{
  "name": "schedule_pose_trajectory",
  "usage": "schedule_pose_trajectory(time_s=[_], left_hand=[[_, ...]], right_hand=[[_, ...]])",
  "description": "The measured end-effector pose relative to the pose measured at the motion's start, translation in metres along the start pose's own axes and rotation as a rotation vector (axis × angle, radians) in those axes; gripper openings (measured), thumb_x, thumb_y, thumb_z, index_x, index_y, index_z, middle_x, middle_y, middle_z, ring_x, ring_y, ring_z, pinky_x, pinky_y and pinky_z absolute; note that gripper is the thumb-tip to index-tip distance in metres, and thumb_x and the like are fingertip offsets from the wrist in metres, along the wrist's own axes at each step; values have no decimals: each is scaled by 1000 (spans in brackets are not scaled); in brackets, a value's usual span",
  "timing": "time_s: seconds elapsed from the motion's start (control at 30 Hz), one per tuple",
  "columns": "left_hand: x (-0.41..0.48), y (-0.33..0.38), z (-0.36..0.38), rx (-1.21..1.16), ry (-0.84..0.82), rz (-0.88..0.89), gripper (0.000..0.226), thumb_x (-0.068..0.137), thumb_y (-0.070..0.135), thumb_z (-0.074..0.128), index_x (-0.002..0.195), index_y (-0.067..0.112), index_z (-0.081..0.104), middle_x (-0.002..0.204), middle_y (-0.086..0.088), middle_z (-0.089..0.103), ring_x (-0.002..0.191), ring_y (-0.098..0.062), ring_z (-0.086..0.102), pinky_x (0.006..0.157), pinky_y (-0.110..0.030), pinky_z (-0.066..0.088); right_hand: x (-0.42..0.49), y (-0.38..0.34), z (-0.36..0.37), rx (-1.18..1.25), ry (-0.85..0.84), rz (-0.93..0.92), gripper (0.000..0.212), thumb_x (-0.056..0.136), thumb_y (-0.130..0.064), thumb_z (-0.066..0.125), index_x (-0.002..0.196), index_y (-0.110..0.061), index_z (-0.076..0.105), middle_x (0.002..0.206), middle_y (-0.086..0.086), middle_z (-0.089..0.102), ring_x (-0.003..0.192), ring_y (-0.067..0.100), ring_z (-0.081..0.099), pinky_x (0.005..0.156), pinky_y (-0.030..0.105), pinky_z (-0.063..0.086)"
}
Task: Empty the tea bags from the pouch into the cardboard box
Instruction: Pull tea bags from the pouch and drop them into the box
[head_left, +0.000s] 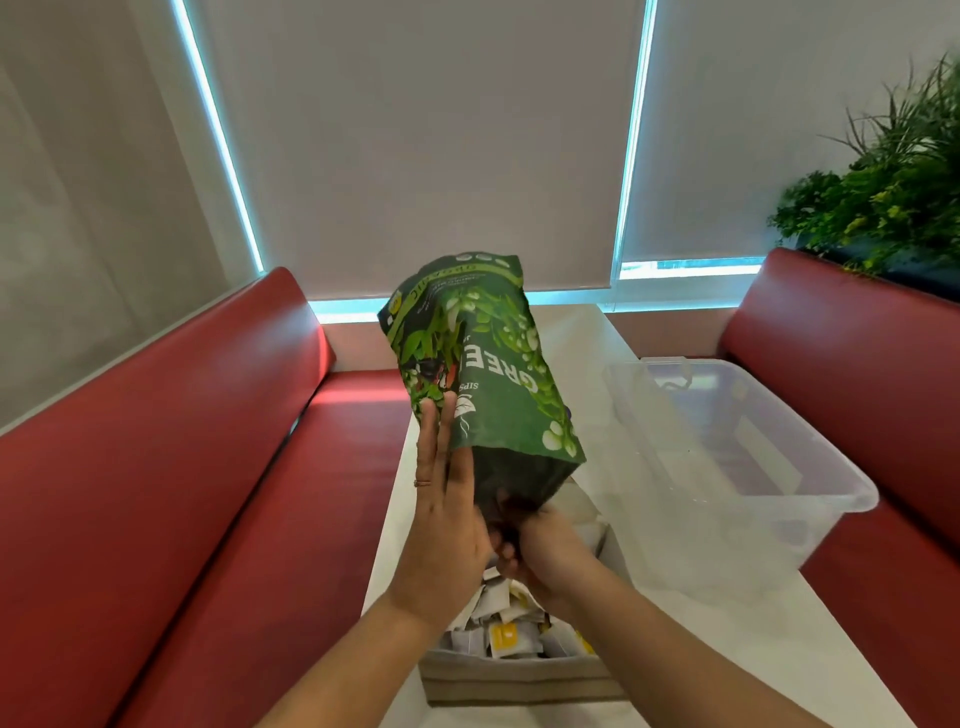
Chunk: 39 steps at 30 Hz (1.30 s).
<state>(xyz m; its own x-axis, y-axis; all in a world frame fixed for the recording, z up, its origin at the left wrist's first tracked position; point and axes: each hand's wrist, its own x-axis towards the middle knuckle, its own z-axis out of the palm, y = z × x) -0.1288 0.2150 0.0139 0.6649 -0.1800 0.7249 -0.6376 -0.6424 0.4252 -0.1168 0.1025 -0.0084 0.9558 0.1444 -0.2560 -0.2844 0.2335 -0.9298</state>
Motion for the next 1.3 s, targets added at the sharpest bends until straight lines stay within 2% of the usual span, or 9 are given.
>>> schedule_pose_trajectory(time_s=[0.17,0.3,0.63,0.77,0.87,1.03,1.13,1.2,1.3], left_hand=[[-1,5,-10,107,17,176,93,73,-8,32,149,21,-12,157,11,-18,146,-26,-3,119,-30,0],[3,-3,-4,83,28,44,114,69,-25,43,147,31,-17,155,17,-19,146,-25,-4,117,-22,-2],[-1,3,-5,45,15,135,101,73,-18,41,149,26,-9,156,16,-14,146,-23,-2,118,-27,2],[-4,-3,3,-11,-36,-105,107,78,-19,39,142,45,-18,158,5,-14,145,-12,-13,117,-22,-1],[-7,-7,8,-13,-43,-142,101,78,-19,38,142,40,-14,158,-3,-11,146,-15,-12,114,-13,-4],[-8,-5,11,-23,-29,-179,104,80,-20,37,140,45,-17,154,12,-17,145,-9,-15,109,-5,-7],[-7,-7,13,1,-12,-200,103,82,-19,38,141,43,-19,155,12,-17,145,-10,-15,108,-3,-7],[-6,-7,13,-5,-9,-227,95,83,-18,38,143,36,-14,156,7,-15,145,-10,-15,105,1,-7],[-5,-6,14,-16,-1,-240,92,83,-18,37,141,35,-10,154,11,-16,144,-7,-17,104,1,-6]], right_hand=[[-6,-5,4,-47,17,-114,27,101,-27,37,79,-14,44,52,-3,36,41,4,29,41,17,26],[-3,-9,3,-44,4,-16,22,100,-11,28,85,-15,44,49,-4,34,41,6,26,39,18,20],[-6,-3,4,-14,66,-127,32,99,-5,29,70,-14,41,46,-5,35,38,6,27,37,18,24],[-3,2,-3,-33,47,6,33,93,0,24,71,-16,44,44,-6,35,39,7,24,39,19,16],[-3,4,-6,9,47,71,32,94,-1,24,75,-15,47,43,-6,37,37,6,26,37,16,19],[-7,5,-8,49,28,100,31,95,-3,29,74,-13,50,47,-3,41,39,7,30,38,17,26],[-12,6,-10,3,94,46,19,94,-4,40,104,-15,50,66,6,53,45,9,39,44,20,35],[-20,10,-14,-120,193,-54,40,90,-5,50,120,-28,36,85,11,53,54,11,48,47,21,42],[-32,19,-18,-365,334,-373,65,82,1,58,122,-38,25,98,3,44,62,3,53,52,14,46]])
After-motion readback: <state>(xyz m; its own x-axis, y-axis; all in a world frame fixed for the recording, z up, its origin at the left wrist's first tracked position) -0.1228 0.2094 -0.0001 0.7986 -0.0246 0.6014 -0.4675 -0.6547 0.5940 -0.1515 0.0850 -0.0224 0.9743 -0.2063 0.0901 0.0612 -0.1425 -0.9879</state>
